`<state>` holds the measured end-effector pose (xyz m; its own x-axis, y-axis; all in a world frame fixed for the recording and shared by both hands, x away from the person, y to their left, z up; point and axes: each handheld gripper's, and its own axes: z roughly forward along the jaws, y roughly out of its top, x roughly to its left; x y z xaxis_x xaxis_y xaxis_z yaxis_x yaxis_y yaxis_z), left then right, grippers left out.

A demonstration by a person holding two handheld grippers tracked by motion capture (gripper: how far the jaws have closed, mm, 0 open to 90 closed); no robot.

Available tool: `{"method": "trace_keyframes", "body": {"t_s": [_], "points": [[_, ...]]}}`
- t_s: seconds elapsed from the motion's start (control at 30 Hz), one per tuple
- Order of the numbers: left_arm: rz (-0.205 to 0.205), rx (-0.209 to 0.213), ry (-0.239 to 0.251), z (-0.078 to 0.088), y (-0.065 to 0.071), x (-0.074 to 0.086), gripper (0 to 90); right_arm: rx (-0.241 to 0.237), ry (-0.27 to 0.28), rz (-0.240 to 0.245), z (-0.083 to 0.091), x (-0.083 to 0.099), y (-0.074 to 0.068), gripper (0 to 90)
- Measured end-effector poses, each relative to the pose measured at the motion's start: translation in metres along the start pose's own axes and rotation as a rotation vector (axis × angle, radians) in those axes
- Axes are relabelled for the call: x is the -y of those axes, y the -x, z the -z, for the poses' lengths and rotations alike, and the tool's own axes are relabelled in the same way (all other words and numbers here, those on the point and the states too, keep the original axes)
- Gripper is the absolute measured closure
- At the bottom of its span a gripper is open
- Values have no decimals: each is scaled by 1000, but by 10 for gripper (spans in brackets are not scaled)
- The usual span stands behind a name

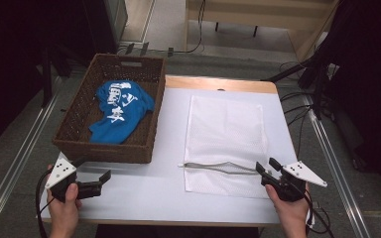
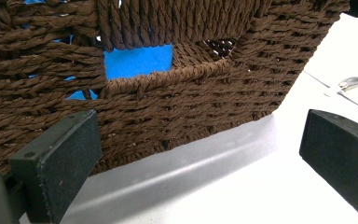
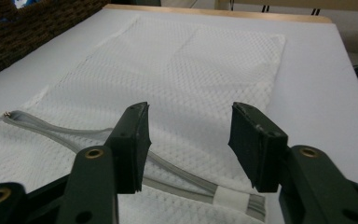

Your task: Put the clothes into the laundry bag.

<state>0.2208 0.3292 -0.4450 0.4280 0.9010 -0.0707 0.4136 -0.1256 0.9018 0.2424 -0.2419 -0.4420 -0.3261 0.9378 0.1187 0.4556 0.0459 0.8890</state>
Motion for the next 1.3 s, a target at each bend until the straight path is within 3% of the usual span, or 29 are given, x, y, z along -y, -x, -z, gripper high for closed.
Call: {"method": "trace_keyframes", "body": {"t_s": [0.3, 0.47, 0.8, 0.83, 1.17, 1.2, 1.27, 1.3], "points": [[-6, 4, -8, -1, 3, 1, 0, -25, -52, 19, -17, -4, -20, 547], [-14, 13, -19, -3, 6, 2, 0, -28, -88, 48, -32, -4, -29, 634], [-4, 14, -27, -6, 6, 4, 0, -74, -139, 85, -52, 2, -42, 649], [-1, 14, -30, -6, 6, 4, 0, -78, -167, 96, -57, 4, -44, 663], [-2, -13, -35, -4, 4, 3, 0, -19, -220, 93, -66, 6, -48, 622], [6, -13, -37, -4, 3, 3, 0, -36, -260, 65, -70, 3, -48, 597], [9, -12, -37, -5, 3, 3, 0, -39, -278, 70, -72, 2, -49, 592], [9, -10, -40, -5, 4, 4, 0, -24, -314, 102, -76, 3, -53, 574]]}}
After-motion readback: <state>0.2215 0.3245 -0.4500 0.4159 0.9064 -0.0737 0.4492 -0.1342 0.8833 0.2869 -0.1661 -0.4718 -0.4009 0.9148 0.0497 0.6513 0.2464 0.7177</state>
